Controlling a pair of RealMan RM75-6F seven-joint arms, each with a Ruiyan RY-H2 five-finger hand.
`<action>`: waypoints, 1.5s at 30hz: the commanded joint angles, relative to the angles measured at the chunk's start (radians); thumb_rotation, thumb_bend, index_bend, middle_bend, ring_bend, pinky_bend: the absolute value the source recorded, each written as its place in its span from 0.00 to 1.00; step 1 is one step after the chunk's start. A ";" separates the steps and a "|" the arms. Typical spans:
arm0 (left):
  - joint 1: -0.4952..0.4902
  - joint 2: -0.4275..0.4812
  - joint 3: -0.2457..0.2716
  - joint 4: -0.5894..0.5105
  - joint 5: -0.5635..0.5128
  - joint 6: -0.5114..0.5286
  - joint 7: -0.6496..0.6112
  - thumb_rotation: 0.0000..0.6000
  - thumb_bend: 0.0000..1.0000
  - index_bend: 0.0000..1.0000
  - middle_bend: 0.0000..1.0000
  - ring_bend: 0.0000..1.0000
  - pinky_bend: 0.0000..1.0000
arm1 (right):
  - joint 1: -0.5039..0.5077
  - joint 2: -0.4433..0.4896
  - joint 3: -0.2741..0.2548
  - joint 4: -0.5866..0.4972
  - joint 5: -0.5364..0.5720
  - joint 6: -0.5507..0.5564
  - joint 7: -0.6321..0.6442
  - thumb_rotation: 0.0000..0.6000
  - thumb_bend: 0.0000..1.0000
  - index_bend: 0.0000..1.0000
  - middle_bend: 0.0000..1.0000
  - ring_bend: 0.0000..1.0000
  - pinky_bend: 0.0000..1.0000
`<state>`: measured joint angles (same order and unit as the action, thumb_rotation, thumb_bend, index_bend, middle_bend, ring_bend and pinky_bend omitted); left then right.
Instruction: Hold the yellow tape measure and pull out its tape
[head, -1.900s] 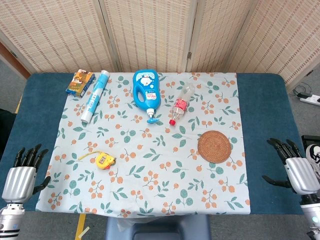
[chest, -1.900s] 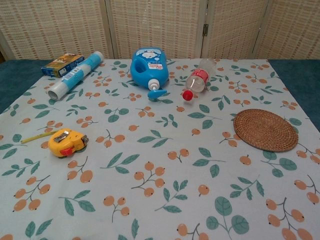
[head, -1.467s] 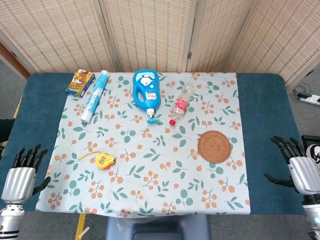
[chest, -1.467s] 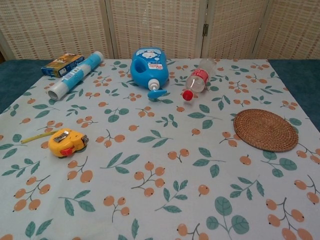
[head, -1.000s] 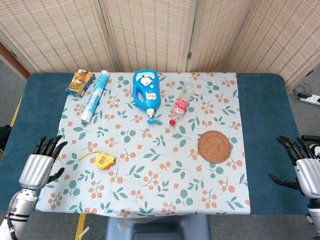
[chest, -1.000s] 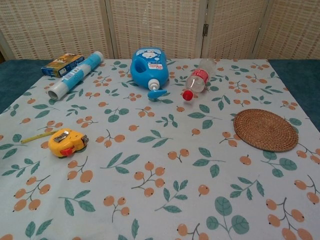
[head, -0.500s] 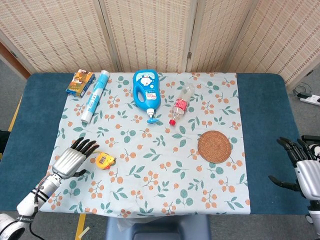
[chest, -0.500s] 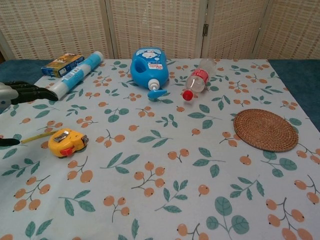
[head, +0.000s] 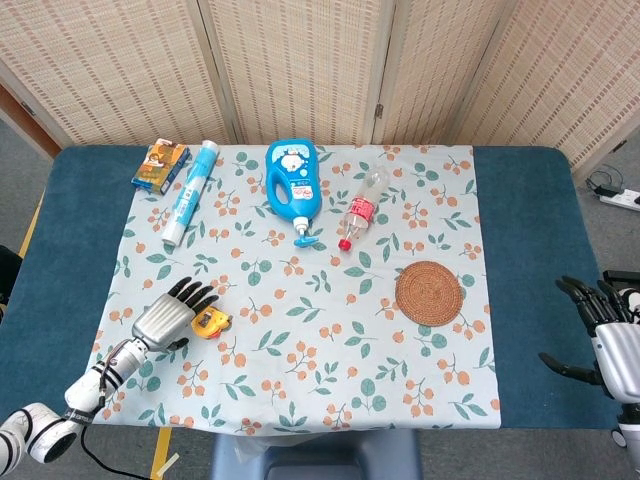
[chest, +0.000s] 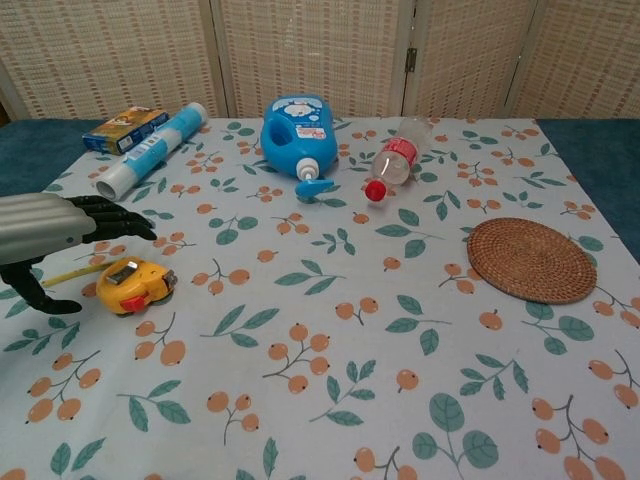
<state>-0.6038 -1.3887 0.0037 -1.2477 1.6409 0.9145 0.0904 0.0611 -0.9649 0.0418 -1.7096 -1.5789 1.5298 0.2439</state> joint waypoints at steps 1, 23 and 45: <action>-0.015 -0.019 0.004 0.020 -0.004 -0.012 -0.004 1.00 0.30 0.16 0.09 0.10 0.00 | 0.001 0.002 0.001 -0.002 0.000 -0.001 -0.002 1.00 0.15 0.15 0.14 0.14 0.01; -0.052 -0.081 0.033 0.091 -0.027 -0.011 -0.024 1.00 0.31 0.30 0.26 0.19 0.00 | 0.005 -0.002 0.005 0.007 0.018 -0.021 -0.002 1.00 0.15 0.15 0.14 0.14 0.01; -0.022 -0.085 -0.023 0.020 -0.110 0.096 -0.163 1.00 0.33 0.54 0.51 0.40 0.07 | 0.054 0.017 0.004 -0.048 -0.027 -0.083 -0.028 1.00 0.15 0.15 0.14 0.14 0.01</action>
<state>-0.6327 -1.4845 0.0007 -1.1954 1.5506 0.9895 -0.0705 0.1027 -0.9536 0.0464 -1.7461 -1.5953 1.4622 0.2197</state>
